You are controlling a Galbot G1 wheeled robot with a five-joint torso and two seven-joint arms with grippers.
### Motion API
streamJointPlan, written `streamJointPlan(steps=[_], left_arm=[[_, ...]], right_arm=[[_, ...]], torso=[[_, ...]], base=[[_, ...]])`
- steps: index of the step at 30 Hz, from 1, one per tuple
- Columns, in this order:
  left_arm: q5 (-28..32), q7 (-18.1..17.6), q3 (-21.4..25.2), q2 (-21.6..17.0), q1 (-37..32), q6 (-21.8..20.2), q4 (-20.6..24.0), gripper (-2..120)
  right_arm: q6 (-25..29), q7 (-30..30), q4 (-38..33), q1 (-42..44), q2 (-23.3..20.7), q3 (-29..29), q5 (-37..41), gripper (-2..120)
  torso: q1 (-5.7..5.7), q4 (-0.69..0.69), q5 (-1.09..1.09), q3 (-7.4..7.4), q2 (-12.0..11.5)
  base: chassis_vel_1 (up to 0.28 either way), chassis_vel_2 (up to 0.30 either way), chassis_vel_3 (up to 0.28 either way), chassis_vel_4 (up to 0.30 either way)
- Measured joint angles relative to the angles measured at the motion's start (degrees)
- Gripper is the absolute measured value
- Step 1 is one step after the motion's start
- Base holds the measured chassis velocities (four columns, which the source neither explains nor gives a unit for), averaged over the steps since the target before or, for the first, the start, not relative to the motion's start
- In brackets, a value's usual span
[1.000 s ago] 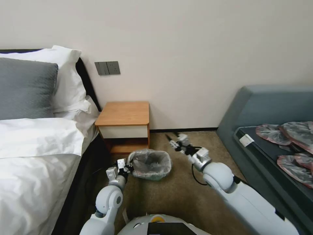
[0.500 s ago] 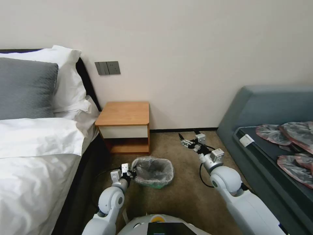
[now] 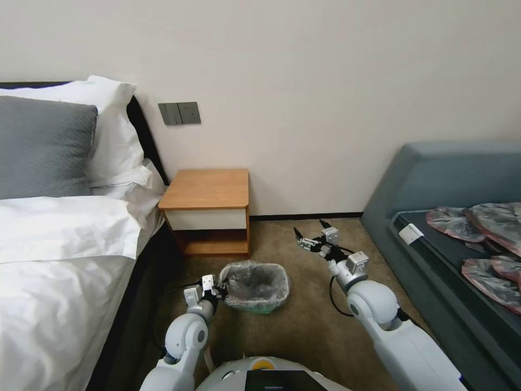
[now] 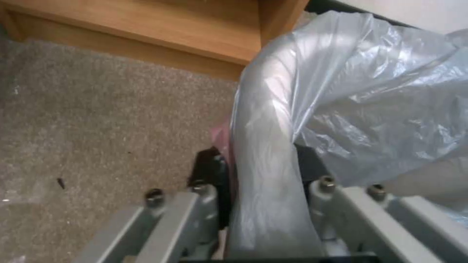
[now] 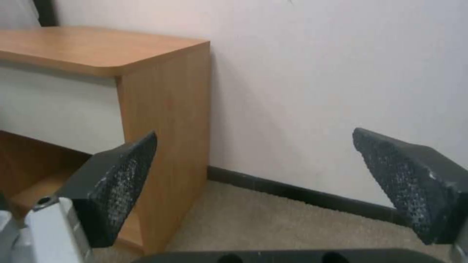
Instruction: Pick up the garbage bag from the table and place it over the trash can.
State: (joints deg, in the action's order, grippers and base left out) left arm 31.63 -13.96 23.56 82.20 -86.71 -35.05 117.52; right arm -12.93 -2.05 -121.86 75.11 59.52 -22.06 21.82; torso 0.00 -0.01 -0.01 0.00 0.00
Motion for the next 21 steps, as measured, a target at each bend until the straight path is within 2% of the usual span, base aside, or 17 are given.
streamJointPlan(steps=[2, 4, 6, 8, 10, 11, 14, 16, 19, 21], left_arm=[[0.1, 0.1, -0.1, 0.1, 0.1, 0.0, 0.3, 34], [0.1, 0.1, -0.1, 0.1, 0.2, 0.0, 0.4, 37], [0.2, 0.2, -0.1, 0.1, 0.2, 0.1, 0.8, 49], [0.2, 0.2, -0.1, 0.1, 0.2, 0.2, 0.8, 51], [0.3, 0.2, -0.1, 0.2, 0.2, 1.3, 0.9, 63], [0.3, 0.2, -0.1, 0.2, 0.2, 1.3, 0.9, 63], [0.3, 0.2, 0.0, 0.3, 0.1, 2.3, 1.0, 77], [0.3, 0.3, 0.0, 0.3, 0.1, 2.4, 1.0, 80], [0.2, 1.0, -0.1, 0.1, 0.1, 3.5, 1.4, 96], [0.2, 1.4, -0.1, 0.1, 0.1, 4.4, 1.4, 99]], right_arm=[[0.0, 0.1, 0.2, -0.2, 0.2, 0.2, -0.2, 100], [0.0, 0.2, 0.2, -0.3, 0.2, 0.2, -0.2, 100], [0.0, 0.4, 0.4, -0.6, 0.3, 0.3, -0.4, 100], [0.0, 0.4, 0.4, -0.6, 0.3, 0.3, -0.4, 100], [0.0, 0.8, 0.4, -0.2, 0.8, 0.5, -1.4, 100], [0.0, 0.8, 0.4, -0.2, 0.8, 0.5, -1.4, 100], [0.4, 1.6, 0.4, 1.0, 2.3, 1.3, -3.5, 100], [0.5, 1.9, 0.4, 1.3, 2.6, 1.6, -4.0, 100], [1.1, 2.8, 0.4, 2.3, 3.7, 3.1, -5.9, 100], [1.2, 3.0, 0.4, 2.4, 4.0, 3.6, -6.3, 100]], torso=[[0.00, 0.00, -0.01, 0.00, 0.0], [0.00, 0.00, 0.00, 0.00, 0.0], [0.00, 0.00, 0.00, 0.00, 0.0], [0.00, 0.01, 0.00, 0.00, 0.0], [0.00, 0.01, 0.00, 0.00, 0.0], [0.00, 0.01, 0.00, 0.00, 0.0], [0.00, 0.00, 0.00, 0.00, 0.0], [0.00, 0.00, 0.01, 0.00, 0.0], [0.00, 0.00, 0.01, 0.00, 0.0], [0.00, 0.00, 0.01, 0.00, 0.0]], base=[[0.000, 0.000, 0.000, 0.000], [0.000, 0.000, 0.000, 0.000], [0.000, 0.000, 0.000, 0.000], [0.000, 0.000, 0.000, 0.000], [0.000, 0.000, 0.000, 0.000], [0.000, 0.000, 0.000, 0.000], [0.000, 0.000, 0.000, 0.000], [0.000, 0.000, 0.000, 0.000], [0.000, 0.000, 0.000, 0.000], [0.000, 0.000, 0.000, 0.000]])
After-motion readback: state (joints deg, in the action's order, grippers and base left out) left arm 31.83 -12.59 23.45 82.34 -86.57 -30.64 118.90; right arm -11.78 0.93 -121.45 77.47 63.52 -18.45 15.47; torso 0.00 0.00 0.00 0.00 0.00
